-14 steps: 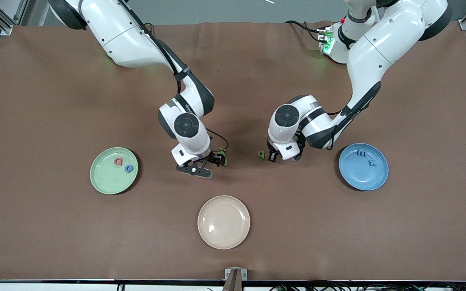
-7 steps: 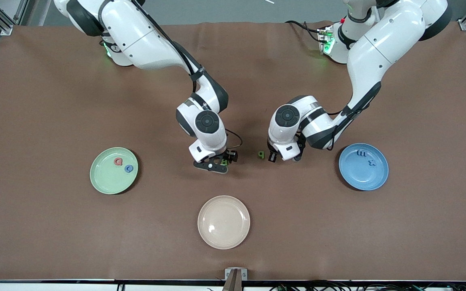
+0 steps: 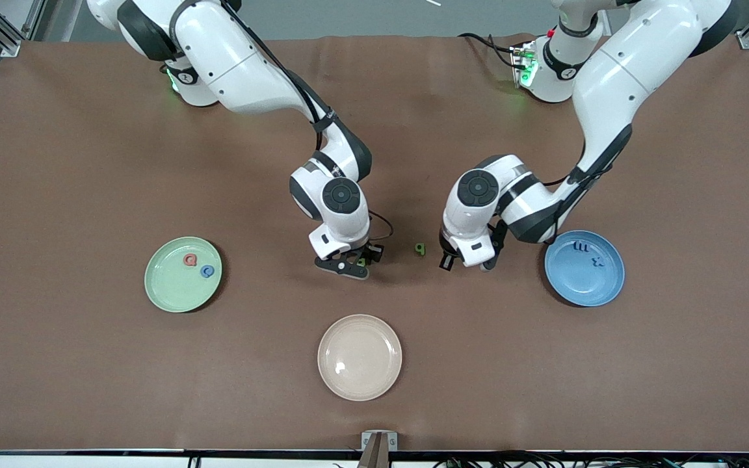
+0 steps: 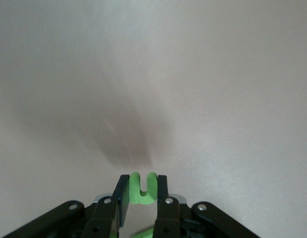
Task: Sort upper and lower case letters into plates
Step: 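Place the u in the blue plate while the right gripper places the B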
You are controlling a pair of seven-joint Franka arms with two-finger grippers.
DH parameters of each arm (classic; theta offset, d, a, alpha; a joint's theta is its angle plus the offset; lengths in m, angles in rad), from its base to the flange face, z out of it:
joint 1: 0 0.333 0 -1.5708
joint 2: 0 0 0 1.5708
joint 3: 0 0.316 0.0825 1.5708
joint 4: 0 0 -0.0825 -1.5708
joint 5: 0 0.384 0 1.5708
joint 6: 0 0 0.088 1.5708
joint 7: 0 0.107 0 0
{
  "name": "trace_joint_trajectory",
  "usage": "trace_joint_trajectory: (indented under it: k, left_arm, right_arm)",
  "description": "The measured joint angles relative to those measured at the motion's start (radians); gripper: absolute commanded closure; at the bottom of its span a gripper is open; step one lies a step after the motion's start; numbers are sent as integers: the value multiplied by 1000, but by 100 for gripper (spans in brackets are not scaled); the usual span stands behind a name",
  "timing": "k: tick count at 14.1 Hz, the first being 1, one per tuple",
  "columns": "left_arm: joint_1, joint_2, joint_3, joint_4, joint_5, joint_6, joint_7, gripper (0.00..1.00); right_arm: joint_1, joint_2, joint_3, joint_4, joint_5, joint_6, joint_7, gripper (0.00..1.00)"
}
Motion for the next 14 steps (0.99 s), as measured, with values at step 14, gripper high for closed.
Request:
trace_joint_trajectory:
  k: [14]
  left_arm:
    - [795,-33,-405,-200,99,-281,1099,84]
  right_arm:
    - [-201,-73,-41,3,-4,-102,-278,100]
